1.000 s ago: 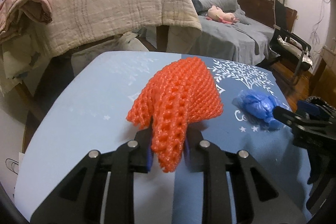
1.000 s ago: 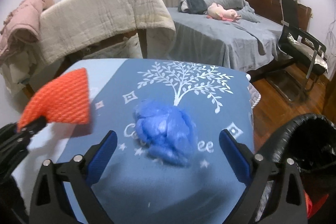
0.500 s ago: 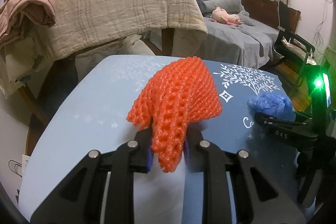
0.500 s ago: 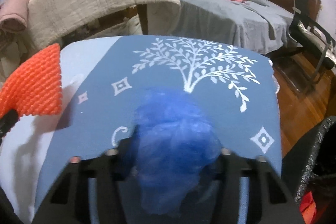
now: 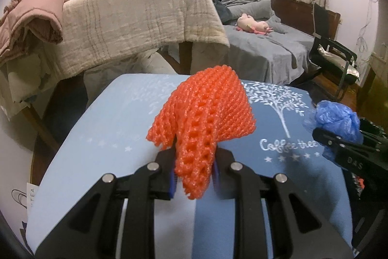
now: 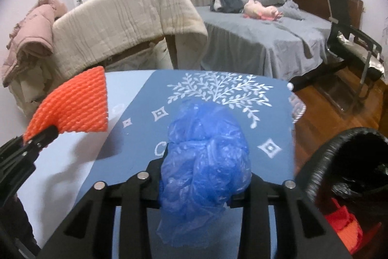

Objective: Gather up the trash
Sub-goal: 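Grasp the blue plastic bundle with the right tool while the left tool holds the orange mesh, then carry both tools over the bin, holding the orange mesh and blue plastic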

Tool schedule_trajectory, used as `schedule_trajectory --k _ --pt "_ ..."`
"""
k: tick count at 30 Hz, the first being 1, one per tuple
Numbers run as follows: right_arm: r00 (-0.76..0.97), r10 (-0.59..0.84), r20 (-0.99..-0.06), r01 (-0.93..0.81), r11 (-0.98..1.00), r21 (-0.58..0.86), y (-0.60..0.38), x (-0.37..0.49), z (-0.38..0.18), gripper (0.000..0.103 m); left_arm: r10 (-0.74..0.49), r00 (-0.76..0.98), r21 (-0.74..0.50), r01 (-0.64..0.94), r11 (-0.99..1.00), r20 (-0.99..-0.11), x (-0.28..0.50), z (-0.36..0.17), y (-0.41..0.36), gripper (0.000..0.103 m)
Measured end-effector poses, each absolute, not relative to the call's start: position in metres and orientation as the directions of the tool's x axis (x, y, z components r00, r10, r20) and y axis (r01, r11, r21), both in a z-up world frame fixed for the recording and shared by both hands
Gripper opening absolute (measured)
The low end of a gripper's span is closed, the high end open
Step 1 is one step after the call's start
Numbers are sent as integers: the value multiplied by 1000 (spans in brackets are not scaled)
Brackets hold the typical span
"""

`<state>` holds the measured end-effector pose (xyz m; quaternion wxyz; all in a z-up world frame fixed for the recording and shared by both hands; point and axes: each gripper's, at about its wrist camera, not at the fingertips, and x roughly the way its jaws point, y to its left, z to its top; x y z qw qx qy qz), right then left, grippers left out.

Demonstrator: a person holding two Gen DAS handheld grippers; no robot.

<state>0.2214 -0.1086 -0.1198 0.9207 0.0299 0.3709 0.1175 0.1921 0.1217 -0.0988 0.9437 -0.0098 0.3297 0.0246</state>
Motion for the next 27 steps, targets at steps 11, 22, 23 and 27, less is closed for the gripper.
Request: schedule_trajectory --k 11,22,23,27 --pt "737 230 -635 -169 973 156 -143 154 -86 35 5 798 -8 -13 1000 -603 152 -76 93 22" --pt "800 193 -568 -138 981 139 -173 99 -45 35 -59 826 -10 64 998 -561 120 -46 54 22" --pt "805 188 -563 -134 982 136 -176 95 -41 35 -65 828 -10 71 997 -556 118 -43 50 22" --pt "820 169 -548 -123 985 120 -184 81 -32 35 -91 836 -22 94 995 -541 107 -35 37 22"
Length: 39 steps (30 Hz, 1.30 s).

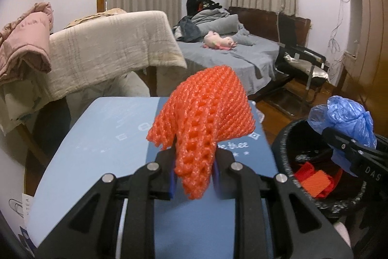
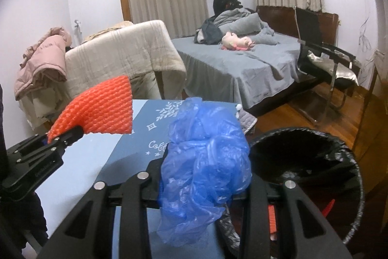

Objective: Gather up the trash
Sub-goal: 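Carry both tools over the bin, holding the orange mesh and blue plastic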

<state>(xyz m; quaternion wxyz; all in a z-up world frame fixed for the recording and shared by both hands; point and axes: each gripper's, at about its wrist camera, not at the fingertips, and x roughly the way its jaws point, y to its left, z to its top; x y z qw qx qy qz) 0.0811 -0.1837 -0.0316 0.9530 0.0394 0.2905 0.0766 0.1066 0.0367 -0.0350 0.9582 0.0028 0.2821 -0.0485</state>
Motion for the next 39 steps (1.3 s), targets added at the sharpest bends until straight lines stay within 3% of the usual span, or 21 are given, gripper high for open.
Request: schedule_trajectory --k 19,39 --pt "874 104 -474 -60 993 106 -221 34 0 35 -190 850 -23 206 978 -491 77 -6 -14 22" --pt "889 19 -458 28 995 95 -257 27 1 35 -276 836 9 318 948 -473 82 0 -55 22"
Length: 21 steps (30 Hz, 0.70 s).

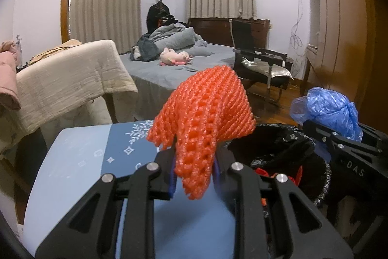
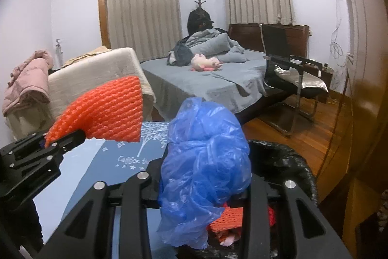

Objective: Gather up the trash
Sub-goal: 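Carry both tools over the bin, holding the orange mesh and blue plastic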

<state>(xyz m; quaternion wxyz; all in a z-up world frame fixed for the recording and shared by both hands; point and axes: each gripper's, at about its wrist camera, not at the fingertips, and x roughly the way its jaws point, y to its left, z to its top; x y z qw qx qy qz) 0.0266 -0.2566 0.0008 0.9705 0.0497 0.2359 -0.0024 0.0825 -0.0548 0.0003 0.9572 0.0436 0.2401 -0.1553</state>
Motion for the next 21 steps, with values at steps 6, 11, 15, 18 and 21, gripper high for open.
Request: schedule_trajectory --k 6,11,15,18,21 --pt "885 -22 -465 75 992 97 -275 26 -3 35 -307 824 13 356 934 -475 87 -3 -71 22" --pt "881 -51 -471 107 990 94 -286 27 -6 35 -330 816 17 384 923 -475 90 -5 -85 22" --pt "880 -73 -470 129 988 88 -294 28 -6 35 -348 808 18 404 914 -475 96 -6 -96 22" --pt "878 -90 -470 141 987 75 -299 28 -7 35 -362 803 19 420 907 -474 101 -8 -104 23" --pt "875 -107 -472 157 985 69 -307 29 -8 35 -375 797 17 434 901 -473 105 -10 -112 23"
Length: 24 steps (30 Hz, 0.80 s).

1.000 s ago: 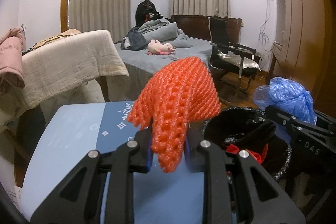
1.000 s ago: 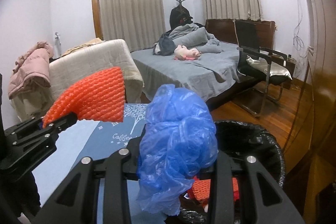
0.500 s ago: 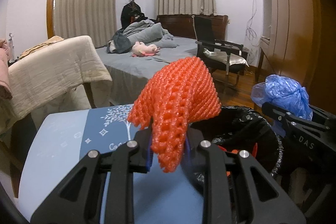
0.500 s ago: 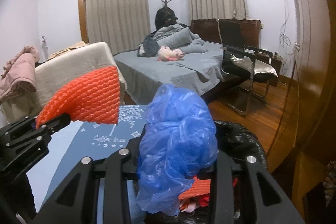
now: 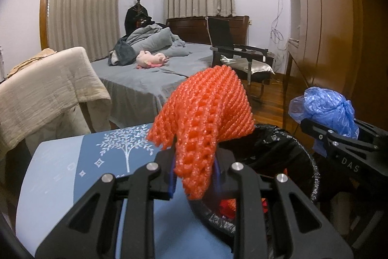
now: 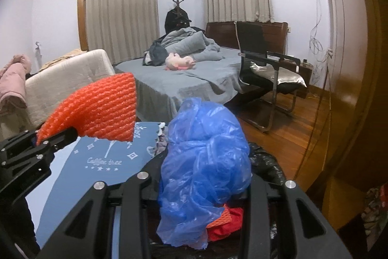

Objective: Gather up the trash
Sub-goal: 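Carry both tools over the bin, holding the orange mesh and blue plastic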

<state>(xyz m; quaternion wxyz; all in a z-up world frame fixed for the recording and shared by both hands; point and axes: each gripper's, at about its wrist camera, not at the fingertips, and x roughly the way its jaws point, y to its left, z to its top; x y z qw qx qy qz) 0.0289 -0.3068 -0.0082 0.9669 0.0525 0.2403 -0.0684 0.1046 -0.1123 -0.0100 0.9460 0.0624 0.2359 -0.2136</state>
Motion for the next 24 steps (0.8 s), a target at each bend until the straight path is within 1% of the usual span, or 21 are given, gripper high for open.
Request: schedule_trajectory --k 12,24 --pt "859 -151 -489 204 977 56 -329 37 -17 35 -416 764 18 487 873 -494 119 -31 -142 23" --pt "839 -178 -515 241 969 58 -348 53 -34 35 -432 731 12 515 857 -528 144 -53 -162 23"
